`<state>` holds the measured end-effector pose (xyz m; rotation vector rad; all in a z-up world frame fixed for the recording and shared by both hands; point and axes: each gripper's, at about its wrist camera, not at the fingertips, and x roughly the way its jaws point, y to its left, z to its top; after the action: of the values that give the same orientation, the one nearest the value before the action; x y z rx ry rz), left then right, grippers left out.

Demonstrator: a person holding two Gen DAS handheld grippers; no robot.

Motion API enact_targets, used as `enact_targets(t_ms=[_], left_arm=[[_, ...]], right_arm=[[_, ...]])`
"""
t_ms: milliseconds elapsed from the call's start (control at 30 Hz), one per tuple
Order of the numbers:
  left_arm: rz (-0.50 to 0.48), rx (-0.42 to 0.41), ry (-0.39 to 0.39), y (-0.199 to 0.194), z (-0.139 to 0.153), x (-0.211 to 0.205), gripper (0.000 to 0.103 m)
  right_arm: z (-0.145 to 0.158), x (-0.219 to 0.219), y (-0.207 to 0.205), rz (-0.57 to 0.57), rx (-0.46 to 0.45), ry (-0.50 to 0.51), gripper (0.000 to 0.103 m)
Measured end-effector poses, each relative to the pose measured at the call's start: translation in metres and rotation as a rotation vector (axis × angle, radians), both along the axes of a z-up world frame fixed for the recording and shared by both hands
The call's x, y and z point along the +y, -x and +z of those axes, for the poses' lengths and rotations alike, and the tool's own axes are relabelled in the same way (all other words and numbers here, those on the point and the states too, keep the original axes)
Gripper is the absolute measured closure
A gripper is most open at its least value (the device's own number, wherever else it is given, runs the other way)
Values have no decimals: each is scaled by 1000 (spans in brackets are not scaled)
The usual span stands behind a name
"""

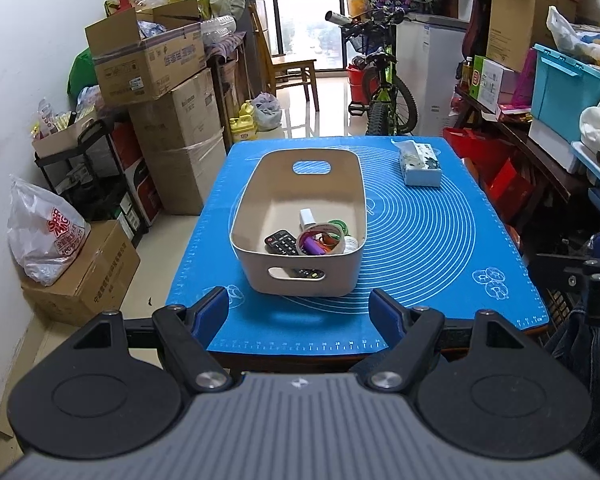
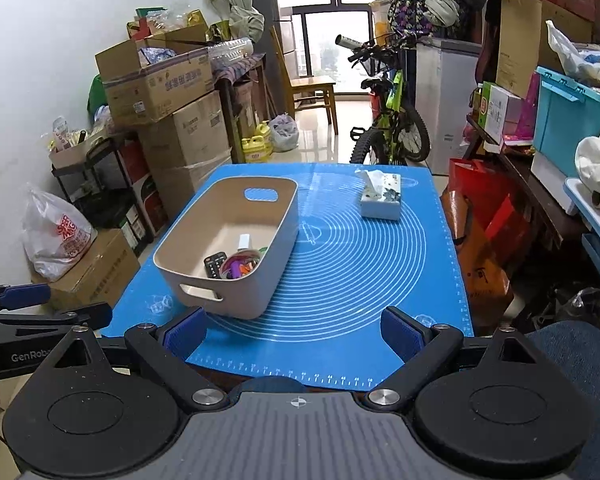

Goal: Organize rigid objects

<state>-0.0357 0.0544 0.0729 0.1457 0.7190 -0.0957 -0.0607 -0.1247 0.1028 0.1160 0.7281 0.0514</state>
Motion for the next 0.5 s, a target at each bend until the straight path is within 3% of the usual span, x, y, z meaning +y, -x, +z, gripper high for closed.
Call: enact_targets(t_ms=[500], left_arm=[[-25, 10, 12, -1, -6, -5, 26]], right_arm=[[-12, -10, 6, -22, 33, 10, 9]])
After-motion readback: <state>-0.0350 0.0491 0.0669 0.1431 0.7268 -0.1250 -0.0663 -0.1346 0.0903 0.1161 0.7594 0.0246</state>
